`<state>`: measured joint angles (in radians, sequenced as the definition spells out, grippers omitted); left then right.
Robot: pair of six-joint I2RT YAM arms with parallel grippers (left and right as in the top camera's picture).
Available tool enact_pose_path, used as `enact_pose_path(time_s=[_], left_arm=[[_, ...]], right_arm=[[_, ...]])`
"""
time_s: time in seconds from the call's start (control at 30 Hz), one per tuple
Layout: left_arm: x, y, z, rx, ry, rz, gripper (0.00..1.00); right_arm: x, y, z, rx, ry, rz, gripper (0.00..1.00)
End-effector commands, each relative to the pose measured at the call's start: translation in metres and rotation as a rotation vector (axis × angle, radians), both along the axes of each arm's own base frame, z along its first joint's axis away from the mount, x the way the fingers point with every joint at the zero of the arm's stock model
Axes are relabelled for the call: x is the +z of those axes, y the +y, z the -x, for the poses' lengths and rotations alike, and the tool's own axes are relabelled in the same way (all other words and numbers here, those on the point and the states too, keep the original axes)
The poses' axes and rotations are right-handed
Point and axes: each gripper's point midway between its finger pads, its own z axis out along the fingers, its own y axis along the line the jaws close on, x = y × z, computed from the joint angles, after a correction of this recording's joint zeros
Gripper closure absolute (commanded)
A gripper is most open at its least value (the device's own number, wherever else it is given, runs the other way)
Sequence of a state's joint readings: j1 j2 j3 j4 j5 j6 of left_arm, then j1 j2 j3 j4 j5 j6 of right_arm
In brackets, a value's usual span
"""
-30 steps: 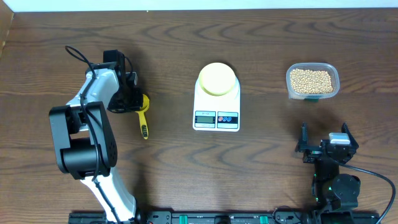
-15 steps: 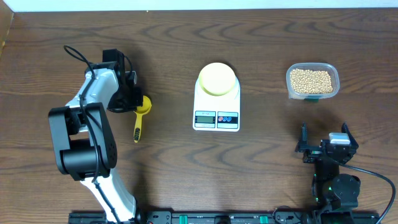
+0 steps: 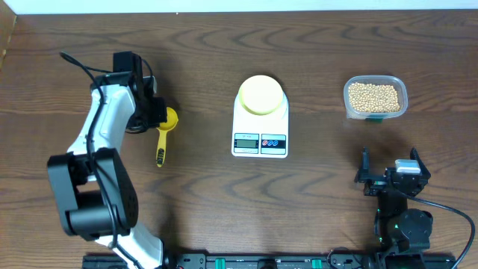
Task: Scoop item into bowl and weigh 50g on scale
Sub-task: 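Close the left gripper on the scoop and lift it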
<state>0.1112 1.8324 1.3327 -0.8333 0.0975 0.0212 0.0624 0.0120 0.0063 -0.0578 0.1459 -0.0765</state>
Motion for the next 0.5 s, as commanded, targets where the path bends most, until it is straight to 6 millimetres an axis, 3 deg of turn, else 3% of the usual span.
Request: enact_pose_path(time_s=[0.0,0.23,0.47], left_arm=[[0.019,0.004,0.002,0.048,-0.043,-0.010,0.92],[0.042,0.004,0.002,0.049,-0.106,-0.016,0.93],[0.053,0.003,0.004,0.049,-0.128,-0.017,0.92]], right_arm=[[0.000,0.001,0.000,0.001,-0.003,-0.012,0.01],[0.000,0.001,0.000,0.001,-0.003,-0.012,0.01],[0.000,0.001,0.000,0.002,-0.003,-0.012,0.01]])
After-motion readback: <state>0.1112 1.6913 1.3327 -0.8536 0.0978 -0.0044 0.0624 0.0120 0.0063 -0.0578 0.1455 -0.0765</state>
